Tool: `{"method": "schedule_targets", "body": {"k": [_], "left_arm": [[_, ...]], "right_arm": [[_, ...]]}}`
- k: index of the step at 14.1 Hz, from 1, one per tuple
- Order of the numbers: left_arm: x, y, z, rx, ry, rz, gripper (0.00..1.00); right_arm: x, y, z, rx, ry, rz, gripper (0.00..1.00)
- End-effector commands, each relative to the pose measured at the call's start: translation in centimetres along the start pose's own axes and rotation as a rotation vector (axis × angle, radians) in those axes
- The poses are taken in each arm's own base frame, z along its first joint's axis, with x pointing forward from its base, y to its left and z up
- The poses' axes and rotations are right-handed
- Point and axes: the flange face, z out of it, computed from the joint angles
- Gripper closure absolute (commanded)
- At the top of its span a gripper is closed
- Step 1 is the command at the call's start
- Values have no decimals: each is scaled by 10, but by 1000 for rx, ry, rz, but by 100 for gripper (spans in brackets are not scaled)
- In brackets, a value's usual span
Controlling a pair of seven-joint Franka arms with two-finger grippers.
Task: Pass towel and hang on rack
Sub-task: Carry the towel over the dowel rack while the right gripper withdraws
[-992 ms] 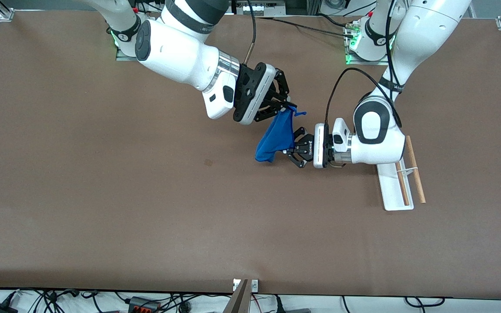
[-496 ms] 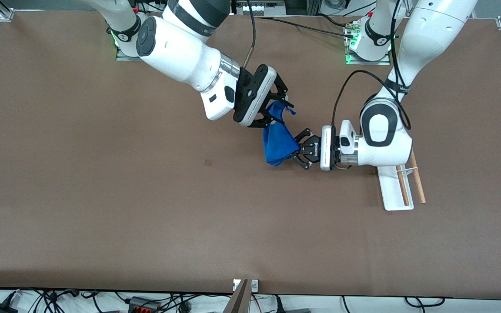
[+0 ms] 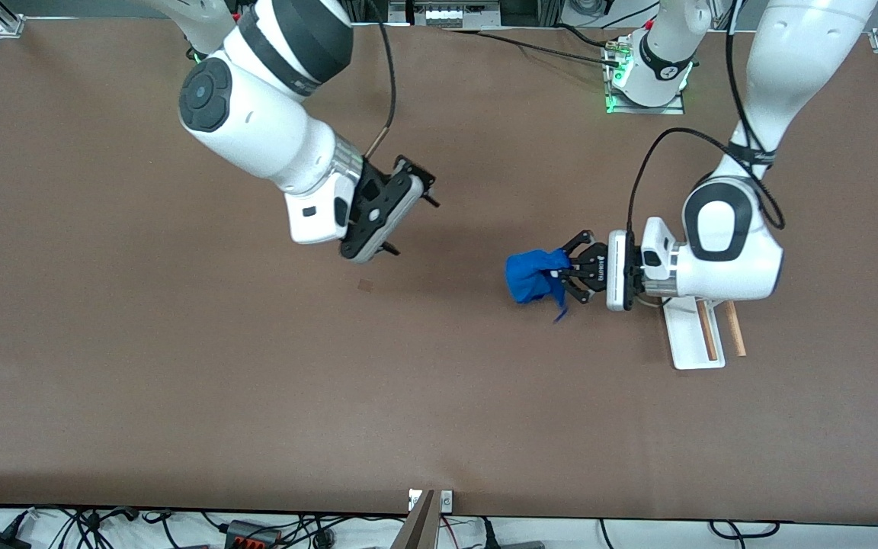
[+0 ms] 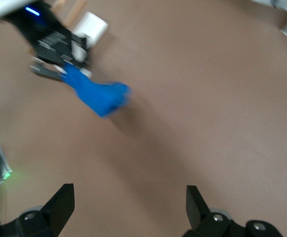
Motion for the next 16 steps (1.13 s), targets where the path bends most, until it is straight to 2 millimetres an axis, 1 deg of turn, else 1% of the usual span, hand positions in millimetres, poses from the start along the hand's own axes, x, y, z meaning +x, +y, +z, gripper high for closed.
{"method": "schedule_targets", "body": {"k": [1,2,4,5,6,7,8,9,10,11,12,14,15,16], "left_arm": [[2,14,-36,4,-75,-85,100],[-5,13,-50,3,-104,-121,100],[-13,13,-86,25,-206,-169,100],[-19,14,-95,11,-219,-200,100],[-24,15,-102,17,-232,-218,100],[-27,14,-114,47,-278,-244,100],[-20,18,-131,104,-362,-282,100],[-11,25,-148,165,-460,-315,100],[-2,29,-158,201,-539,-327,100],[5,31,-168,212,-589,-323,100],[11,32,-175,217,-620,-312,100],[20,32,-185,284,-757,-273,100],[29,35,-183,309,-817,-263,100],[34,39,-182,306,-867,-258,100]], "right_arm": [[-14,40,-9,-120,-84,148,0],[-22,60,-11,-156,-120,200,0],[-37,101,-15,-207,-176,310,0],[-45,123,-20,-239,-199,361,0],[-52,139,-25,-293,-220,376,0],[-56,152,-28,-349,-234,381,0],[-63,171,-28,-378,-246,457,0],[-72,192,-37,-393,-244,550,0],[-77,203,-40,-400,-245,593,0],[-79,208,-48,-408,-239,604,0],[-83,218,-59,-419,-226,624,0],[-102,254,-95,-429,-188,687,0],[-117,277,-118,-427,-163,733,0],[-128,290,-139,-427,-139,763,0]]}}
